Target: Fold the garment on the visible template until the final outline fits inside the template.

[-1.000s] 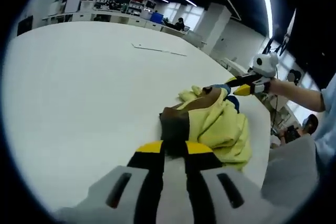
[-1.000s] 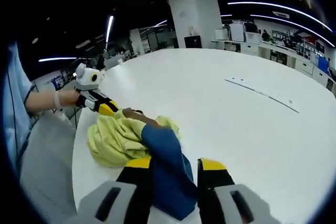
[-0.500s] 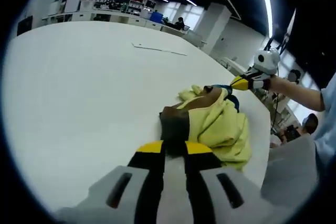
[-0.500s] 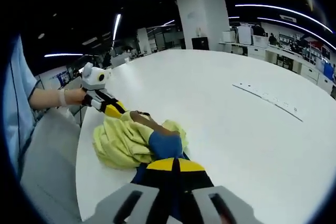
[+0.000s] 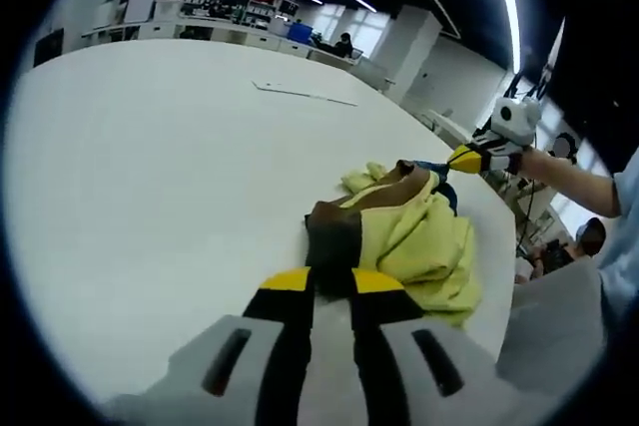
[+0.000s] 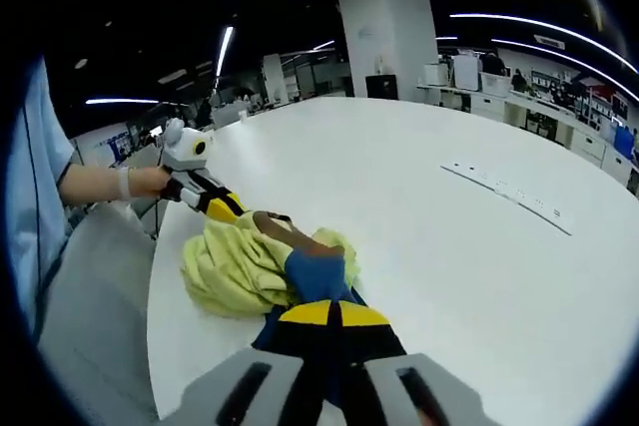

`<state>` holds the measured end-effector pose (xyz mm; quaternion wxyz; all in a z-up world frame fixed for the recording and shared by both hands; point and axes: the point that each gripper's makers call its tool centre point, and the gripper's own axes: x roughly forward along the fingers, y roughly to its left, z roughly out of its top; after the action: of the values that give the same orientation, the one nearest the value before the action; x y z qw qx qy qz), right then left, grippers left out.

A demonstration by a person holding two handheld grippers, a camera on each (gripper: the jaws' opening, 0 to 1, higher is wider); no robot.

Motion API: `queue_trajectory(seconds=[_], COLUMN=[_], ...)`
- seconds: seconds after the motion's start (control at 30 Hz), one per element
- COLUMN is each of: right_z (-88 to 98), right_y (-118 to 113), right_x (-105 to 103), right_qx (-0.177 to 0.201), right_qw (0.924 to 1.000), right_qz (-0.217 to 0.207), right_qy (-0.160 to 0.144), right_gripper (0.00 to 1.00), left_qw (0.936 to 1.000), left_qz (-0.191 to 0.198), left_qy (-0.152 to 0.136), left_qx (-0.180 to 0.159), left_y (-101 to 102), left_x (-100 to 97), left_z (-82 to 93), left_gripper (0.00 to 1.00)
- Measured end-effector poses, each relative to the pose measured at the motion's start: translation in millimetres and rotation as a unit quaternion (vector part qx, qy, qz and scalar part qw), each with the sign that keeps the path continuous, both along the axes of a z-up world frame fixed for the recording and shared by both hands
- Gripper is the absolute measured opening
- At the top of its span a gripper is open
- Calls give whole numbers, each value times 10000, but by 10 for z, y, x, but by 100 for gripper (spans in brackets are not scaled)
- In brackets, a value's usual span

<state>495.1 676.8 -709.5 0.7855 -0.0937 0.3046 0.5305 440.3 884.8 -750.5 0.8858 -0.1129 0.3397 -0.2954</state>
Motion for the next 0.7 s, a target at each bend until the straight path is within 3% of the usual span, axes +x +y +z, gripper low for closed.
queue_trajectory(seconds=[0.1, 0.37, 0.53, 0.7], right_z=[-52, -109, -137, -68], right_y=[12, 13, 18, -13], right_x=[-10, 95, 41, 53], right_qx=[-36, -85, 19, -46], right_qw=[10000, 9999, 9994, 9999], right_qz=[47, -102, -56, -96], right_qy=[10, 11, 333, 91], right_gripper=[0, 16, 1, 0], left_qw=[10000, 10000, 10000, 10000], left_qz=[-7, -10, -16, -3], left_qy=[-1, 8, 35, 48], left_qx=[-13, -19, -17, -9], left_y=[-5, 10, 14, 9], left_x=[2, -4, -9, -19], left_z=[0, -2, -12, -24], left_gripper=[11, 11, 10, 11])
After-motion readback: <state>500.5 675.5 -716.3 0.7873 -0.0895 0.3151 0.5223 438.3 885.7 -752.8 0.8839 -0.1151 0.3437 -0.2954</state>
